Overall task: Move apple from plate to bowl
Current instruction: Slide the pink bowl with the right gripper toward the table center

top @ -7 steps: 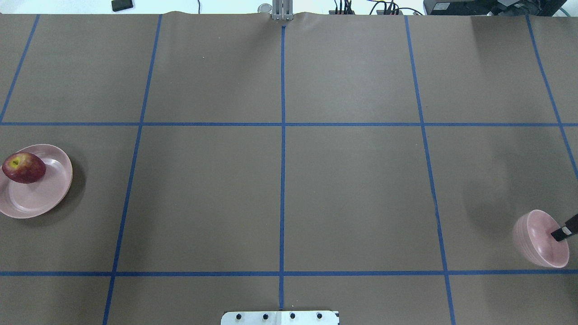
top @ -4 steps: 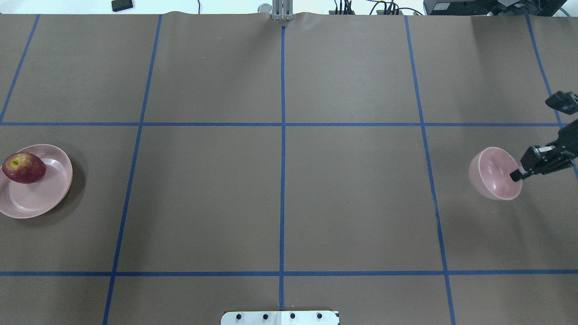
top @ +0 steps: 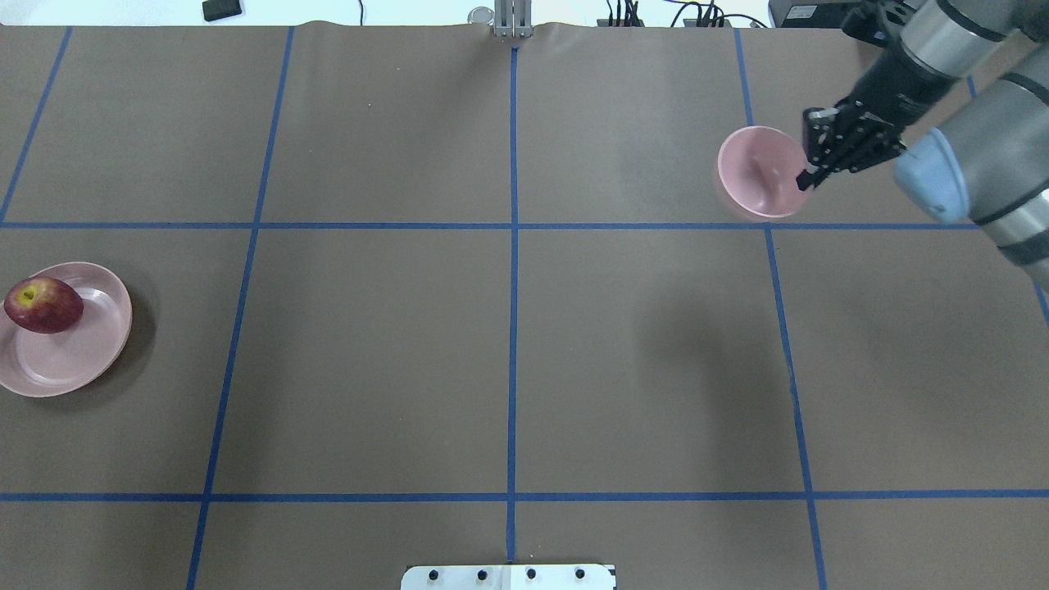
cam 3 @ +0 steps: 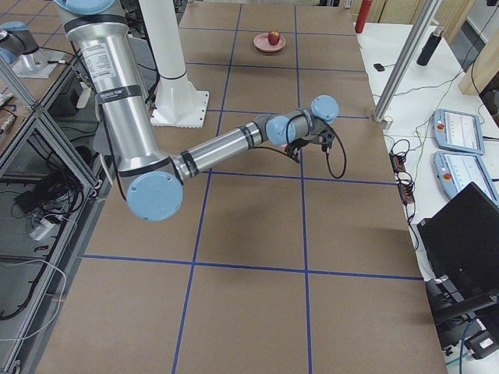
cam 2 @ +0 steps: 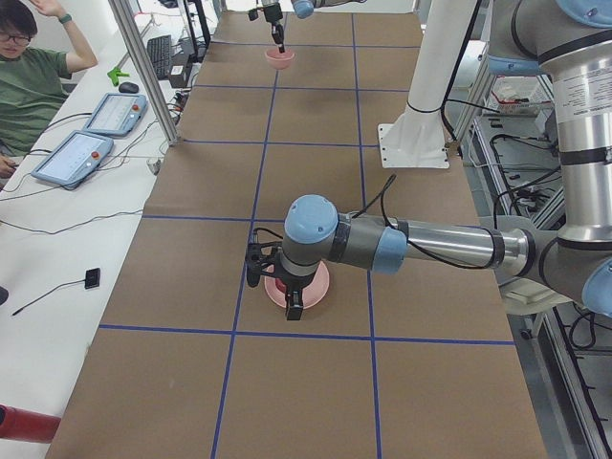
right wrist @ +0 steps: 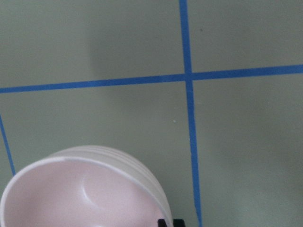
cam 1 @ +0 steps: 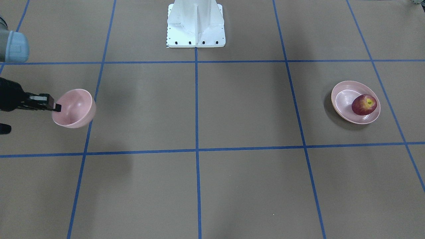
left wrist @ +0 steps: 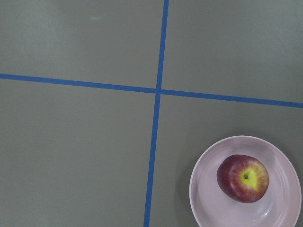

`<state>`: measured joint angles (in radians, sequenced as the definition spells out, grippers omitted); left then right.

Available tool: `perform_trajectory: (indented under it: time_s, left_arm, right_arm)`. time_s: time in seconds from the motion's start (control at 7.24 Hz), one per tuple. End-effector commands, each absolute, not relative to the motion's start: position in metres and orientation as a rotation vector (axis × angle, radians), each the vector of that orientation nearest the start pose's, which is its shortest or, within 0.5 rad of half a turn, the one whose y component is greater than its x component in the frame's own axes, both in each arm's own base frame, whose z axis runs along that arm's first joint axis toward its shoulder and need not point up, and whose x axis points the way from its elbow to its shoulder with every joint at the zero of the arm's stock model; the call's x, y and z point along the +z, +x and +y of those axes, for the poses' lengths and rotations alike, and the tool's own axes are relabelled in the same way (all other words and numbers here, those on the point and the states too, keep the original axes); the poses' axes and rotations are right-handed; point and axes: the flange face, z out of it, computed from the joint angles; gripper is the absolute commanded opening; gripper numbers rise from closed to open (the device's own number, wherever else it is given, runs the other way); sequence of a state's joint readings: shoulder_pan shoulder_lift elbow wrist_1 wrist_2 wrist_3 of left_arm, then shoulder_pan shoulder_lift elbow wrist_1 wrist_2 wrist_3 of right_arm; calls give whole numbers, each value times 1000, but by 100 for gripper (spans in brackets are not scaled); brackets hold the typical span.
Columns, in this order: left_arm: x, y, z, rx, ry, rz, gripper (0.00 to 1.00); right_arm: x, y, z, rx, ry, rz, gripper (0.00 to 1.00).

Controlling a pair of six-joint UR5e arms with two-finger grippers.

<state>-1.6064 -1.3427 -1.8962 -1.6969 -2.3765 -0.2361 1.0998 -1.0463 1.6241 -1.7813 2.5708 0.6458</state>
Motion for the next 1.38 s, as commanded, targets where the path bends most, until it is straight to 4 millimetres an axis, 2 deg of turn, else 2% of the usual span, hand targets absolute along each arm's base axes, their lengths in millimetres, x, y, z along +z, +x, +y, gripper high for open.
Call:
perform_trajectory:
  time_s: [0.0,0.14,0.28,0.41,0.55,0.97,1.24]
  left_arm:
    - [594,-75,-404,-171,109,833,99]
    - [596,-75,-405,-172,106,835,99]
    - [598,-75,-405,-174,101,835,99]
    - [597,-75,-406,-173,103,835,99]
    - [598,-75,-406,-174,101,835,99]
    - [599,-75,-408,-173,103,835,99]
    - [598,-75,-409,-173,103,835,99]
  right_arm:
    - [247,-354,-641,-22,-286,-942,0]
    - [230,-402,-641,-58,-278,-926,0]
    - [243,-449,-632,-74,-243,-929,0]
    - [244,-494,-620,-36,-214,-933,0]
    - [235,-517,-605,-25,-209,-927,0]
    - [235,-546,-580,-67,-225,-921,0]
    - [233,-555,-572,-83,-230,-923,0]
